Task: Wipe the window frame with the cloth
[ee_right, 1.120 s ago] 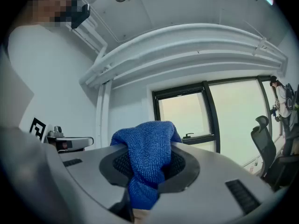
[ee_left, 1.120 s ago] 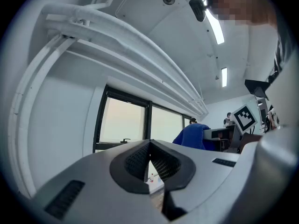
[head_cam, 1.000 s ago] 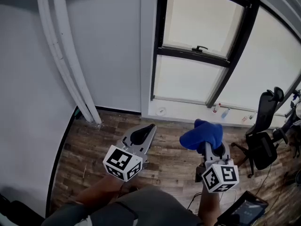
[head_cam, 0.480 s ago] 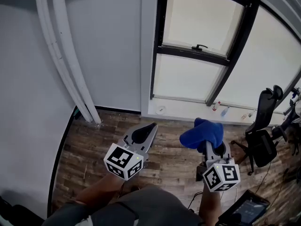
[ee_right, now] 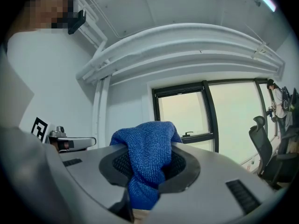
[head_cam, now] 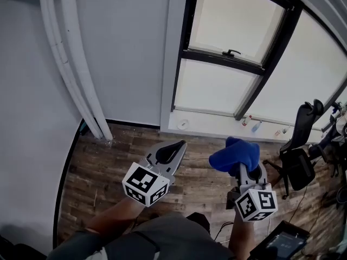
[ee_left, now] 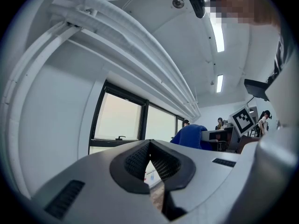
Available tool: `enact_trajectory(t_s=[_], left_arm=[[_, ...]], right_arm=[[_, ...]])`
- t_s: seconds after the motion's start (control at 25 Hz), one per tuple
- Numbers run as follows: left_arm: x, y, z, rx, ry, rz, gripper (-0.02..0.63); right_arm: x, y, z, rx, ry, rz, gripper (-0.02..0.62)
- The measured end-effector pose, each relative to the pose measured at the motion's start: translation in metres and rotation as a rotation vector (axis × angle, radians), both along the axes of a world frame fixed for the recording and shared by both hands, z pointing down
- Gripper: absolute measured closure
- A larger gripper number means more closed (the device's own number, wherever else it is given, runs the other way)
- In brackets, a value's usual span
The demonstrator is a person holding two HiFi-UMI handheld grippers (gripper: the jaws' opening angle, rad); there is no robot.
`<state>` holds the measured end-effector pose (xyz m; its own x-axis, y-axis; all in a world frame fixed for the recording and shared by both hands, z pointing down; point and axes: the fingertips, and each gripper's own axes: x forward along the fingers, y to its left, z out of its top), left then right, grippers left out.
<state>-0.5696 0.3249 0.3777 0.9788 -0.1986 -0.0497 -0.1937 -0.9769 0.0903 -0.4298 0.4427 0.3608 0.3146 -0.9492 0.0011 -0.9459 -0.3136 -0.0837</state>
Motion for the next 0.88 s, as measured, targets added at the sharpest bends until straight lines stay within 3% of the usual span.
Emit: enact_trajectory(t_s=[0.28, 0.88], left_arm=[[0.028, -0.018, 0.005, 0.0, -0.005, 0.03, 0.597], [0.156, -0.093, -0.004, 0.017, -0.053, -0.091, 0.597]], right_arm=[[0.022, -0.024, 0.007, 0.003, -0.011, -0.005, 0.477], [0.143, -0.106, -0.007, 0.029, 0.036, -0.148, 0.477]])
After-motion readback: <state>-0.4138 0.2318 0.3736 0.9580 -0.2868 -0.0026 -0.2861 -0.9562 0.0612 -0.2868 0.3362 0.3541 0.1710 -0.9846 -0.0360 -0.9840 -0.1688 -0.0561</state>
